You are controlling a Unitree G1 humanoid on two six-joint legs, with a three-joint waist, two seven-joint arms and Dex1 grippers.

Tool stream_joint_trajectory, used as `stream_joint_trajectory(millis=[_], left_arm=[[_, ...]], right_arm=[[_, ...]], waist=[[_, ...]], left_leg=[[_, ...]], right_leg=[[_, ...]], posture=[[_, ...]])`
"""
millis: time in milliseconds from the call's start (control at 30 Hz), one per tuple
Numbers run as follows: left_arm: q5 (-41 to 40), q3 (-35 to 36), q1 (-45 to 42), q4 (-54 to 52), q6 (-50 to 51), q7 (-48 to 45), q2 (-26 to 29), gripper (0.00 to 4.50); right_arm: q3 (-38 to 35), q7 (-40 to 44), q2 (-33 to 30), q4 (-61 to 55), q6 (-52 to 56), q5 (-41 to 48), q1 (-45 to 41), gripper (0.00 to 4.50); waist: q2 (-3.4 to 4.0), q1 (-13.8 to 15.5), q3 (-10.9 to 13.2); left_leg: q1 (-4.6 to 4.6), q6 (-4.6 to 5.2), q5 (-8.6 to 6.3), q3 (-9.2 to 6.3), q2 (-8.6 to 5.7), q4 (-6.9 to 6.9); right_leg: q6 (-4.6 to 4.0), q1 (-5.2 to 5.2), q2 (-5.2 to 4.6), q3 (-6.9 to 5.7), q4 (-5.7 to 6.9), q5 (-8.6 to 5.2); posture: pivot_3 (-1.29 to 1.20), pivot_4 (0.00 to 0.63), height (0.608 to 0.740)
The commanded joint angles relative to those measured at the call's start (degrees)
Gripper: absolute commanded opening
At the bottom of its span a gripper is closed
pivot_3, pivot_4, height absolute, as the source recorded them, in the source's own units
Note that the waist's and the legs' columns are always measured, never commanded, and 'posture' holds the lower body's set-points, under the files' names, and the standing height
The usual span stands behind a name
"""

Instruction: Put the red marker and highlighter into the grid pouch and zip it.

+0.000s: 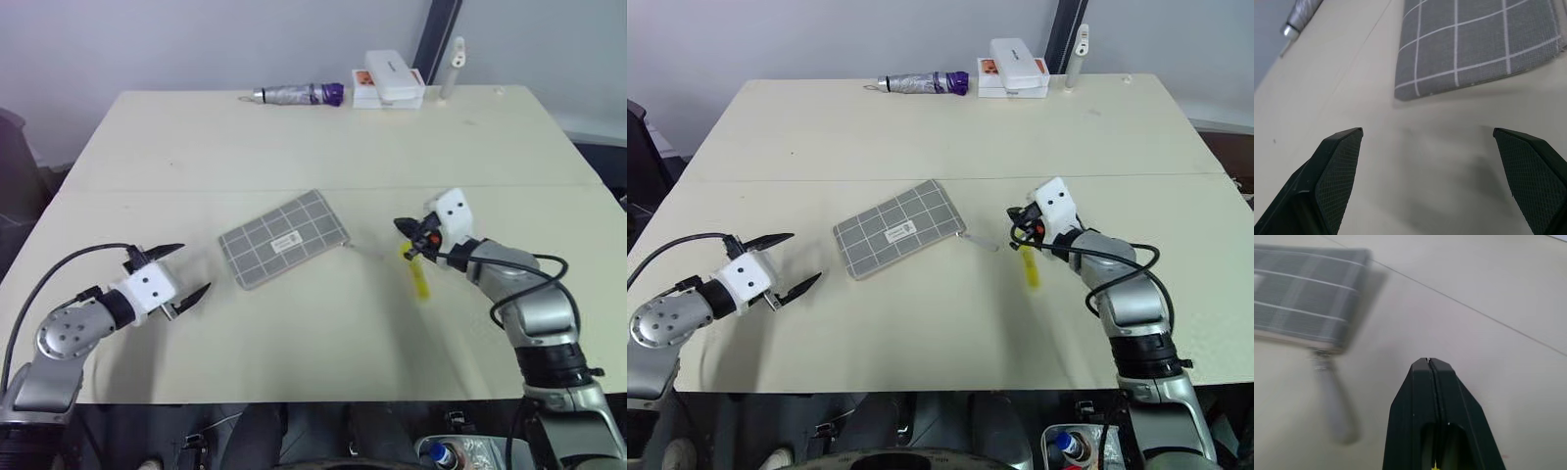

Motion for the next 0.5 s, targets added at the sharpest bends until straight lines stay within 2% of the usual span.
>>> stream_joint_trajectory(millis=[33, 133, 500], left_arm=[[4.0, -1.4, -1.7, 1.2, -5.2, 2.4, 0.6, 4.50], [7.6, -3.5, -4.0, 3.4, -9.1, 4.4, 0.4, 4.50], [15.5, -8.6, -7.0, 8.9, -17.3, 11.4, -1.0, 4.50]], right_arm=[[3.0, -2.4, 1.5, 1.0, 2.2, -3.6, -3.6, 0.03], [5.1, -0.9, 3.1, 2.5, 8.3, -2.7, -6.7, 0.03], [7.2, -1.6, 10.1, 9.7, 11.2, -3.4, -13.2, 0.03]], waist=[[0.00, -0.1, 0.0], [0.00, 0.0, 0.0], [0.00, 0.0, 0.0]], left_leg=[[0.00, -0.01, 0.00, 0.02, 0.01, -0.01], [-0.03, -0.01, 0.00, 0.03, 0.01, 0.00], [-0.05, 0.00, 0.00, 0.07, -0.01, 0.01]], right_leg=[[0.00, -0.04, 0.02, 0.00, 0.03, 0.00], [0.00, -0.07, 0.02, -0.01, 0.05, 0.00], [0.01, -0.14, 0.02, 0.00, 0.14, 0.00]], posture=[[0.00, 0.150, 0.740], [0.00, 0.150, 0.740], [0.00, 0.150, 0.740]])
